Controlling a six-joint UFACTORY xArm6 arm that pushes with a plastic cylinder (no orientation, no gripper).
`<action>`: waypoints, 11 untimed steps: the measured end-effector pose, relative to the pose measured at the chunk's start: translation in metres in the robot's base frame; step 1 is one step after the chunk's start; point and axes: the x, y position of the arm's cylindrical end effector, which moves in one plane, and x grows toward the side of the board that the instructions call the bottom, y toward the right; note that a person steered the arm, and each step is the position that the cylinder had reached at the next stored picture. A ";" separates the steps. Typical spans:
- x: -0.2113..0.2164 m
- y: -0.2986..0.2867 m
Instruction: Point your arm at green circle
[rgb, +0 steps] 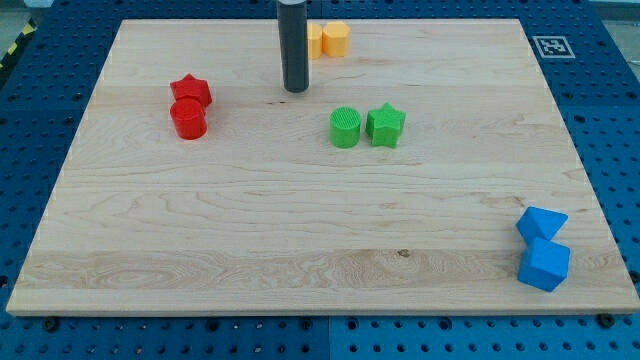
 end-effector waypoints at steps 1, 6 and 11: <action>0.000 -0.001; 0.057 -0.009; 0.061 0.001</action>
